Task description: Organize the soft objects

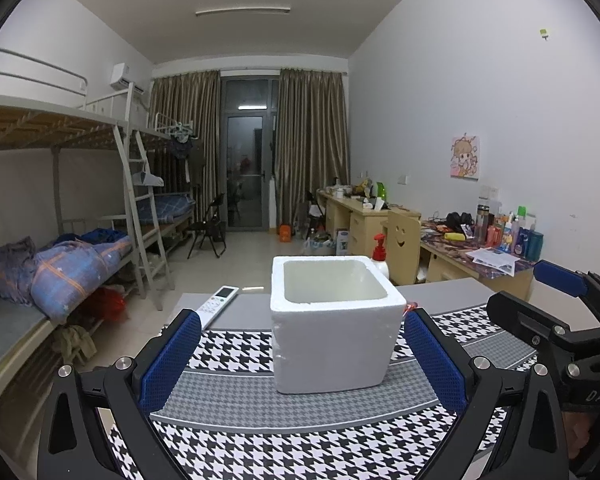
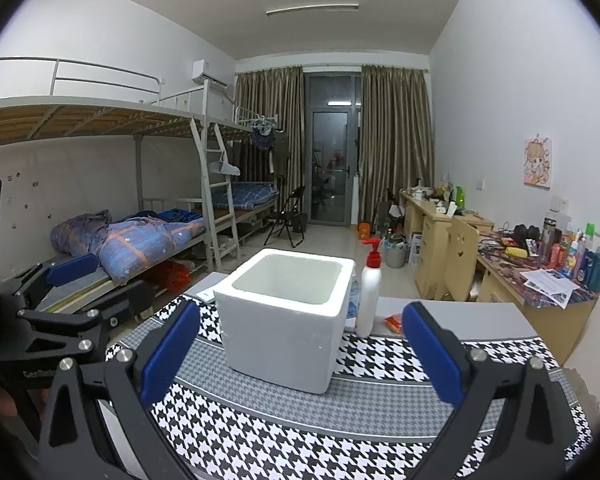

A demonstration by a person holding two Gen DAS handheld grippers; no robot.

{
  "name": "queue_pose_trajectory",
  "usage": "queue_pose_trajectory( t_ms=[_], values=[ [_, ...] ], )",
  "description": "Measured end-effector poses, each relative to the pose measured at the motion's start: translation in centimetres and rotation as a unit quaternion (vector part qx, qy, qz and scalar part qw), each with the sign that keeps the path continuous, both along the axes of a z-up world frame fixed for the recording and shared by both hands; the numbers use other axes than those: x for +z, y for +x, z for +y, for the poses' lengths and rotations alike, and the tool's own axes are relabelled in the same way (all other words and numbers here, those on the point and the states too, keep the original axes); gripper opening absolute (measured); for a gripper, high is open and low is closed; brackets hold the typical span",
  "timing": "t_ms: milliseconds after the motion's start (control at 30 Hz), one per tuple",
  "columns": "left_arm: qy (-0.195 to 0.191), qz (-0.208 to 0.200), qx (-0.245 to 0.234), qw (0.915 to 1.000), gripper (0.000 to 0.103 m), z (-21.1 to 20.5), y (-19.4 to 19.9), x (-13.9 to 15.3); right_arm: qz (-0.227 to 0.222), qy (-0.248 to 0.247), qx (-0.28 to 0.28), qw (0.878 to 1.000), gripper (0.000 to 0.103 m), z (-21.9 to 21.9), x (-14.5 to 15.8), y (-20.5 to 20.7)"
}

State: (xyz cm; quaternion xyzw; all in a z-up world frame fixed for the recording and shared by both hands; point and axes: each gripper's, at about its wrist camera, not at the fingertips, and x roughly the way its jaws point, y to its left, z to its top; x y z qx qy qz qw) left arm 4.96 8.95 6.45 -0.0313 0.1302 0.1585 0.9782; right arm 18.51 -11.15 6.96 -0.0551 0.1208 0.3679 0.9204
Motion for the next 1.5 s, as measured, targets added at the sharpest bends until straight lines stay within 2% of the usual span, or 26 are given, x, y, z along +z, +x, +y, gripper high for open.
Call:
queue_pose_trajectory(
  t_ms=[233, 500, 900, 1500],
  values=[
    [-0.003, 0.003, -0.009, 0.9999, 0.102, -0.5, -0.5, -1.0, 0.005, 0.015, -0.020, 1.000, 0.102, -1.6, -1.3, -0.7],
    [-0.003, -0.004, -0.005, 1.0000, 0.102, -1.2, -1.1, -1.9, -0.011, 0.014, -0.025, 1.000, 0.102, -2.0, -2.3, -2.0],
    [-0.009, -0.009, 0.003, 0.9999, 0.102, -1.3, -2.0, -3.3, -0.004, 0.016, -0.022, 1.000, 0.102, -2.6, -3.8, -2.4],
    [-0.015, 0.000, 0.006, 0.9999, 0.102, -1.7, -2.0, -4.5, 0.002, 0.016, -0.029, 0.999, 0.102, -3.0, -4.7, -2.4]
  ],
)
